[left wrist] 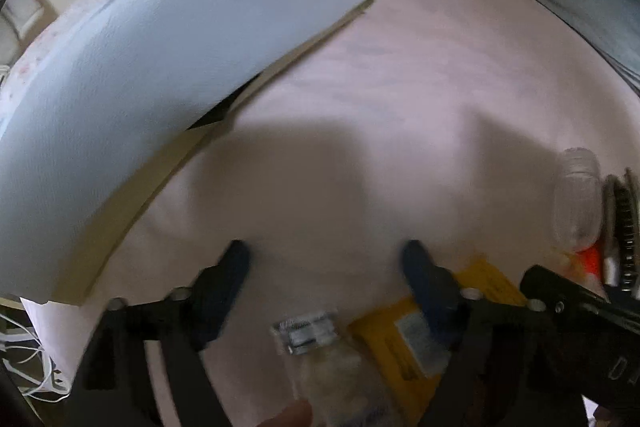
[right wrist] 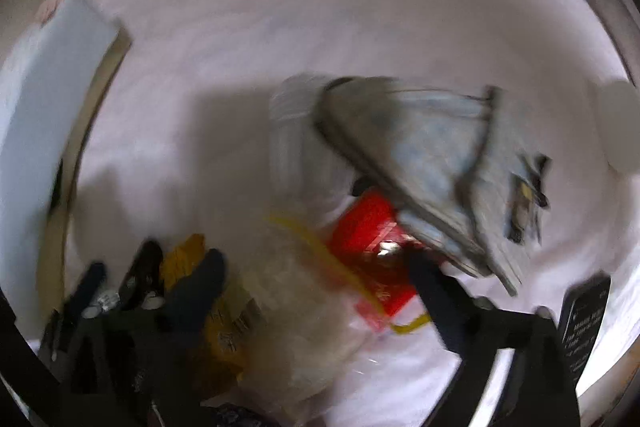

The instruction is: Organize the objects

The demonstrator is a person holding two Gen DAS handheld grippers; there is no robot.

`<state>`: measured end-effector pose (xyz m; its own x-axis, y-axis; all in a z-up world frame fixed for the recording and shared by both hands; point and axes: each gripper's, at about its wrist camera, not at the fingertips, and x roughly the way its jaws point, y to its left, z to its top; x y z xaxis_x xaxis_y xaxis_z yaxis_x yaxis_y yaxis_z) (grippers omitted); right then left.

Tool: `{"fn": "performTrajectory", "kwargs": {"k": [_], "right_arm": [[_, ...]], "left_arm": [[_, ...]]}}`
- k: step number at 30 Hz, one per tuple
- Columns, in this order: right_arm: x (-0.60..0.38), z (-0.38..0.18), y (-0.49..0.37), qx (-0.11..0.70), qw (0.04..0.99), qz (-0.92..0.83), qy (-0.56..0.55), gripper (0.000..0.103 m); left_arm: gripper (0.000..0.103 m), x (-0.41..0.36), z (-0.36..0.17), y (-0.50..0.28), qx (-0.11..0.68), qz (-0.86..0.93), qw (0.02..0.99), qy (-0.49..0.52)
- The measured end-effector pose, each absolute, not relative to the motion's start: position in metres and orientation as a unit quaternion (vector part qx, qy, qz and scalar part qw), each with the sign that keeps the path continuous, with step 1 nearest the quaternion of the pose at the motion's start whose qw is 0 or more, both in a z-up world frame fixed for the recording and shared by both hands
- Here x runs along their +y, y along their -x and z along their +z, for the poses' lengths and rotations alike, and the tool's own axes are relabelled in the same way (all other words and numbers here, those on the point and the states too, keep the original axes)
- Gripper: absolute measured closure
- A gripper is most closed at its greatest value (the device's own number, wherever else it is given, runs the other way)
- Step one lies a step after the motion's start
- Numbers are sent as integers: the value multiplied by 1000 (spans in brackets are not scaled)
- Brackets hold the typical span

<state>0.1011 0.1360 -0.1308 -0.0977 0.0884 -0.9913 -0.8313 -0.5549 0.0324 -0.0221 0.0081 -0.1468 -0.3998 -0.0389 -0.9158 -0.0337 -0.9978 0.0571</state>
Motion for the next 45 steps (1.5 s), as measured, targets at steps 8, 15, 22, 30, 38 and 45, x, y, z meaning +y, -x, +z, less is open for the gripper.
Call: {"fn": "performTrajectory", "kwargs": {"k": [8,15,22,30,38,45], "right_arm": [[161,-152,-119,408,365,574,608,0],[159,-146,-120,389,353,578,624,0],[157,-134,-128,386,341,594,617,0],[153,-123,-126,363,337,605,623,0],[163,-110,-116,354,353,608,617,0],[172,-66,-127,378,357,655,548,37]], "left_arm": [[11,1,-146,23,-23,-816,26,-576],[10,-2,-144,11,-25,-815,29,-578],[41,14,-134,5,-73,-804,-3,-590],[83,30,-127,-15,-100,-809,-11,-579],[83,19,-123,-28,-76,-812,-9,-579],[83,20,-101,-48,-73,-827,-10,-557]]}}
